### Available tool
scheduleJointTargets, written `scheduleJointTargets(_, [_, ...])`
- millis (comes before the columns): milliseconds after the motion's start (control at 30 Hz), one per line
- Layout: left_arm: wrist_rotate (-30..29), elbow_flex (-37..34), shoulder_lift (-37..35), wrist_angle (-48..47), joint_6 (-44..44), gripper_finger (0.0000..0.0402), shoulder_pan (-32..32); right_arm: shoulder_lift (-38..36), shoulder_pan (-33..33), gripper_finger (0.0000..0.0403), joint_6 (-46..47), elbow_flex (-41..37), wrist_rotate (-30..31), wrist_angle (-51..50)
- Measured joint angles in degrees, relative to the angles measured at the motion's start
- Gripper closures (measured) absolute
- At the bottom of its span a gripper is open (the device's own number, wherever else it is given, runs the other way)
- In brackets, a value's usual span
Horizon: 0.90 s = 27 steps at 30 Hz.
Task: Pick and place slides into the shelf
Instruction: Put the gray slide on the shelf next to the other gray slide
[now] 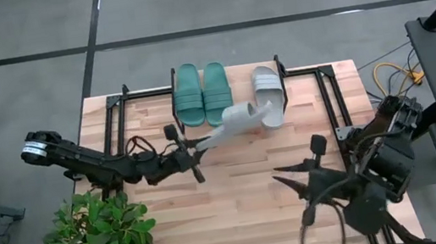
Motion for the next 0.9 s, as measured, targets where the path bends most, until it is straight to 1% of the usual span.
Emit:
scheduleJointTargets(167, [-3.42,0.56,0.02,0.33,1.29,0.0369,-1.63,-0.8,0.75,0.0339,1.68,-0.05,-0.05,-2.98])
scheduleJointTargets(267, [-7.91,1.41,0.36,0.45,1.23,0.0369,-2.44,-0.82,0.77,0.0337,4.36,-0.13,0.18,-6.73])
scheduleJointTargets(433, [-15.27,4.84,3.41,0.55,2.13,0.0369,-2.64,-0.8,0.94,0.034,9.31,-0.17,5.49,-12.54])
scheduleJointTargets(567, [-21.54,10.28,8.87,0.6,9.13,0.0369,-2.66,-0.8,0.83,0.0339,9.52,-0.24,8.38,-12.94])
scheduleJointTargets(767, [-34.25,20.3,19.26,0.44,26.2,0.0369,-2.66,-0.64,0.83,0.0341,5.32,-0.28,8.99,-13.07])
scheduleJointTargets(900, [-36.45,24.77,24.44,0.55,32.11,0.0369,-2.55,-0.77,0.53,0.0337,1.64,-0.31,9.05,-13.25])
